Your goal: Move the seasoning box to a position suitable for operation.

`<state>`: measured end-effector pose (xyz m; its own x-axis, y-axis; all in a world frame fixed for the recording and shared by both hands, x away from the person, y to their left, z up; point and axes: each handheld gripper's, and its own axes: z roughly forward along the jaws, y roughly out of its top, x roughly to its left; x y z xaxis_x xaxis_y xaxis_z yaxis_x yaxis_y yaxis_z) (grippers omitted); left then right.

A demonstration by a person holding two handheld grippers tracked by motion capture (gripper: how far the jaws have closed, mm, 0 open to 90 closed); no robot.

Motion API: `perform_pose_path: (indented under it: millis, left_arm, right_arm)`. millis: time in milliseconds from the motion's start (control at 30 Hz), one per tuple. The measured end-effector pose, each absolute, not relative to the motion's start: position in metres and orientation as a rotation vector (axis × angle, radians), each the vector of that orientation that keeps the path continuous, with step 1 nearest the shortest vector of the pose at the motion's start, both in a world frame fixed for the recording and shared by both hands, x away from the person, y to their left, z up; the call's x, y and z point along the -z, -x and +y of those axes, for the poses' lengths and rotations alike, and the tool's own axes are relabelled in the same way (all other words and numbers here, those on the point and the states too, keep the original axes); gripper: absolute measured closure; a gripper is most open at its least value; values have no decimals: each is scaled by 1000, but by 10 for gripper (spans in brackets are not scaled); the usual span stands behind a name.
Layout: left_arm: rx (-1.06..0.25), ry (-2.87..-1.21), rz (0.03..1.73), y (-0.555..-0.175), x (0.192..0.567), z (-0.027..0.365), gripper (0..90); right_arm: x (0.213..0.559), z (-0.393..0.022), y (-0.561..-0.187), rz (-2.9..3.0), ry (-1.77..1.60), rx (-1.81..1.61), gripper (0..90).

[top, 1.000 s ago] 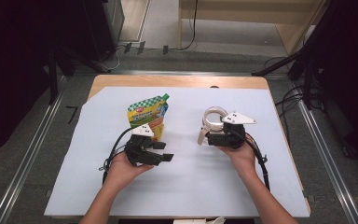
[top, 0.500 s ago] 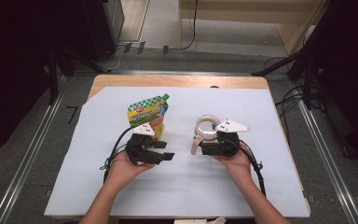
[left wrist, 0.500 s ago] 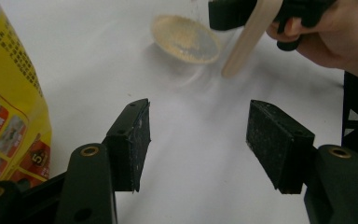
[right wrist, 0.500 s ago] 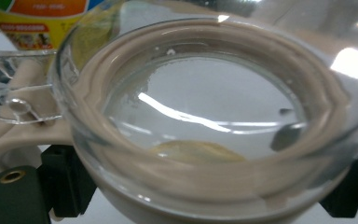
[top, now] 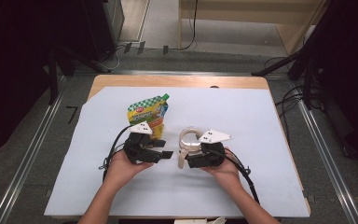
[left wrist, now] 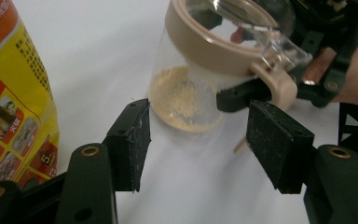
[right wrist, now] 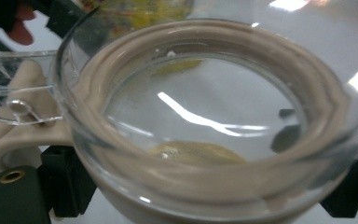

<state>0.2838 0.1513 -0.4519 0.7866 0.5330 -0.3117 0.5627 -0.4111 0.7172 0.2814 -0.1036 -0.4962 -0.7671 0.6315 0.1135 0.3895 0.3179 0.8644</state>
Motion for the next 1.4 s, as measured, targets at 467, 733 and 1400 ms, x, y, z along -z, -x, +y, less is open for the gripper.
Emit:
perform_pose_path:
  millis: [467, 733, 1400]
  left_arm:
    - [42, -2103, 795, -283, 452, 148, 415]
    - [39, -2108, 800, -284, 452, 148, 416]
    - [57, -2112, 794, -281, 451, 146, 475]
  right_arm:
    - [506, -94, -269, 2346, -824, -1428, 117]
    - [504, -100, -272, 2374, -877, -1432, 38]
    - [494, -143, -238, 2415, -991, -1437, 314]
